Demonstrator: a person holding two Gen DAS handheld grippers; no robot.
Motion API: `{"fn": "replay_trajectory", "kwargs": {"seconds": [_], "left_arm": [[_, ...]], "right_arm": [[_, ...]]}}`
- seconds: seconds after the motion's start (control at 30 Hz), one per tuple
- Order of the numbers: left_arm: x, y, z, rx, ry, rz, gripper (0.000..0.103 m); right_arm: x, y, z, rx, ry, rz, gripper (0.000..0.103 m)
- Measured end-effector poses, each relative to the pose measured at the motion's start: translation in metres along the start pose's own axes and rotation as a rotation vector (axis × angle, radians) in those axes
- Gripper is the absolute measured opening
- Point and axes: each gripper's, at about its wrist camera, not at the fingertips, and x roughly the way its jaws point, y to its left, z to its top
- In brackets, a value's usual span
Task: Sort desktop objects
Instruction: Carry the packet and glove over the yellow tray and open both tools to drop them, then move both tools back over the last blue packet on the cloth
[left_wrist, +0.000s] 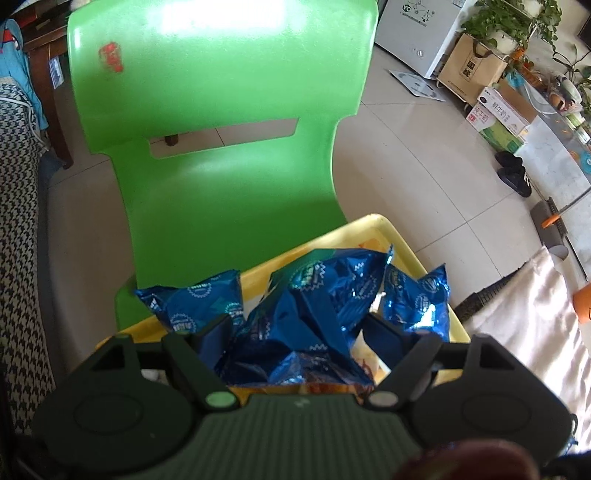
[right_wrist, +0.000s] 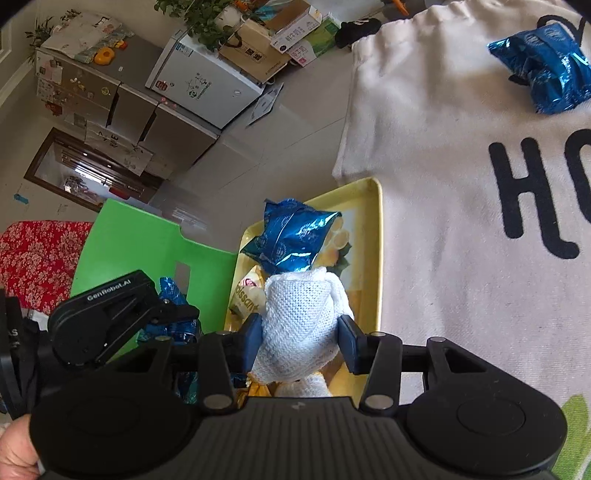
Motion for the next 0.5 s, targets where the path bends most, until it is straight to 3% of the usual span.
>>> {"fn": "replay_trajectory", "kwargs": {"seconds": [0.13,0.5], "left_arm": [[-0.003,0.0,0.0,-0.01,-0.006,-0.009,0.102],[-0.014,-0.013,-0.006,0.026,-0.043,-0.064,0.102]], "right_arm": [[0.013,0.005,-0.008,-0.023,0.023,-0.064,0.073],[-0.016,-0.007,0.007,0.022,-0.048,-0.074,0.073]]}}
